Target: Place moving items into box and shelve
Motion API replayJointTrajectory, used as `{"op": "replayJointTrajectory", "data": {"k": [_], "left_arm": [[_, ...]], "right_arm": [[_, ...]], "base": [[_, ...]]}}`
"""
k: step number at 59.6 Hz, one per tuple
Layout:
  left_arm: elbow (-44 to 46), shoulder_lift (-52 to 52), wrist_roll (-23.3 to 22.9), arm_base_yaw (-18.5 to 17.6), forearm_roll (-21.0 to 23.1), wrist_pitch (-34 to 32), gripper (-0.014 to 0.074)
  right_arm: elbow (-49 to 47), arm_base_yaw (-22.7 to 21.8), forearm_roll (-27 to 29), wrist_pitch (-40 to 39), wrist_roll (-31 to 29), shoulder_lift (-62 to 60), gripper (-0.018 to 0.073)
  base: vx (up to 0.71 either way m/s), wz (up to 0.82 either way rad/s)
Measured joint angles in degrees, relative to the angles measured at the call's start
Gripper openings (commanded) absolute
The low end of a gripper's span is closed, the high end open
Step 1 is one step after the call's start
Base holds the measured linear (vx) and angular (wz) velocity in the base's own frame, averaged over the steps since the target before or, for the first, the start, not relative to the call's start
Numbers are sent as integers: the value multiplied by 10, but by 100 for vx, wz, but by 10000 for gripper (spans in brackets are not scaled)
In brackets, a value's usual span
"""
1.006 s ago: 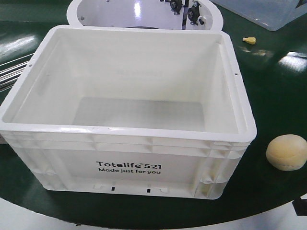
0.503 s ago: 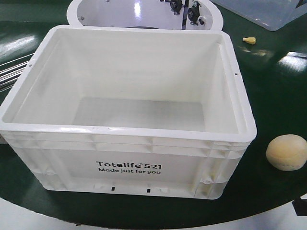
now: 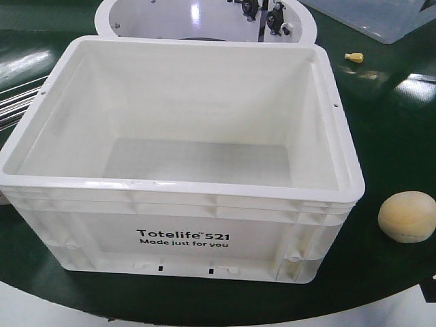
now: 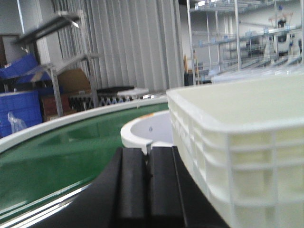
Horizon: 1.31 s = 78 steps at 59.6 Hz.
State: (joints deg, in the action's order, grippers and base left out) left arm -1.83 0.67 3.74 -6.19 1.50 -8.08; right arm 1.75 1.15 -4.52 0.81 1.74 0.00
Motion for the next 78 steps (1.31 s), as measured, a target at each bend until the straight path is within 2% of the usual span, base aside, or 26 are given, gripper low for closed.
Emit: {"op": "replayJointTrajectory", "data": {"k": [8, 22, 30, 53, 60, 68, 78], "left_arm": [[14, 0, -6, 0, 0, -3, -6], [160, 0, -1, 0, 0, 81, -6], [219, -13, 6, 0, -1, 104, -6], [426, -243, 8, 0, -1, 77, -4], [438, -301, 8, 0, -1, 71, -2], [438, -358, 8, 0, 0, 109, 19], [438, -408, 7, 0, 6, 150, 113]], "right_arm": [[-19, 0, 1, -12, 30, 0, -8], [-180, 0, -6, 45, 31, 2, -6], [-249, 0, -22, 67, 29, 28, -4], [-423, 0, -35, -8, 37, 268, -4], [-433, 0, -35, -8, 37, 342, -3], [-433, 0, -33, 9, 37, 414, 18], [-433, 0, -28, 38, 38, 477, 97]], "base": [[0, 0], [0, 0], [0, 0], [0, 0], [0, 0], [0, 0], [0, 0]]}}
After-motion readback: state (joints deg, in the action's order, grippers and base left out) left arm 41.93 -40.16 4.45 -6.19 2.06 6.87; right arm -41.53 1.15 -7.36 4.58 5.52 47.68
